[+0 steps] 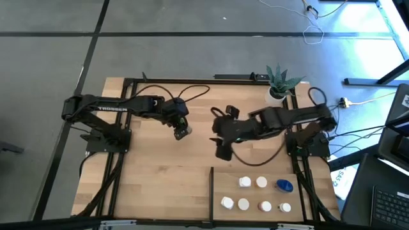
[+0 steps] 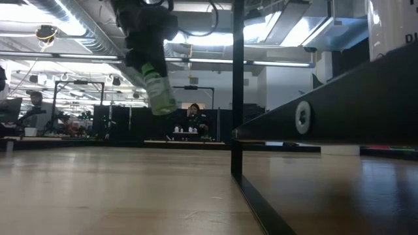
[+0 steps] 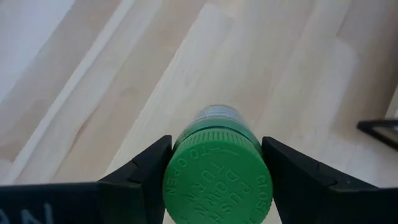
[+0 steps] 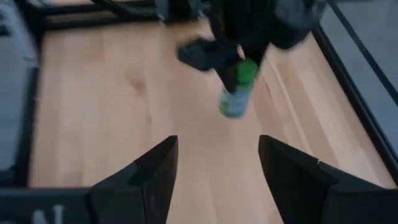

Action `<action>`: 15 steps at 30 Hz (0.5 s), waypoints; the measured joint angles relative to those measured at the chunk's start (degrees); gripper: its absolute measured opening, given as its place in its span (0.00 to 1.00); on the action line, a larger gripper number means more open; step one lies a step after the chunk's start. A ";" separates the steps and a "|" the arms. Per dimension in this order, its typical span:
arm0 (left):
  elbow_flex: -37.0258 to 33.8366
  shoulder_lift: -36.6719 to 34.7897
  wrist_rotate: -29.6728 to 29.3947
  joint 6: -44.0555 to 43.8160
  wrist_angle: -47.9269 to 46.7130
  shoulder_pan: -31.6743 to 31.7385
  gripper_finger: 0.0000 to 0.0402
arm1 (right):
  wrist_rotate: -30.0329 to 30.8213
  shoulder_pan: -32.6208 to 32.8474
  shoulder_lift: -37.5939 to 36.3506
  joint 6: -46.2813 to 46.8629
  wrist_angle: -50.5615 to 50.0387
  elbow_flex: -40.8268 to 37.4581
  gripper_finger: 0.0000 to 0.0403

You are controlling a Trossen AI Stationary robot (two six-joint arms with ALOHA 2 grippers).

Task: Pick and place medicine bottles onto shelf by color
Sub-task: Move the green pill bottle from the top to the center

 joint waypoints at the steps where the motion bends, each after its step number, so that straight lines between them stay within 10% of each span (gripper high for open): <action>1: 0.00 0.13 -0.02 -0.09 0.92 0.05 0.52 | -0.65 0.12 -1.04 -0.93 0.41 0.00 0.56; 15: -0.04 4.81 -0.15 -0.34 9.74 1.66 0.52 | -4.74 0.25 -16.02 -7.08 4.78 -5.10 0.56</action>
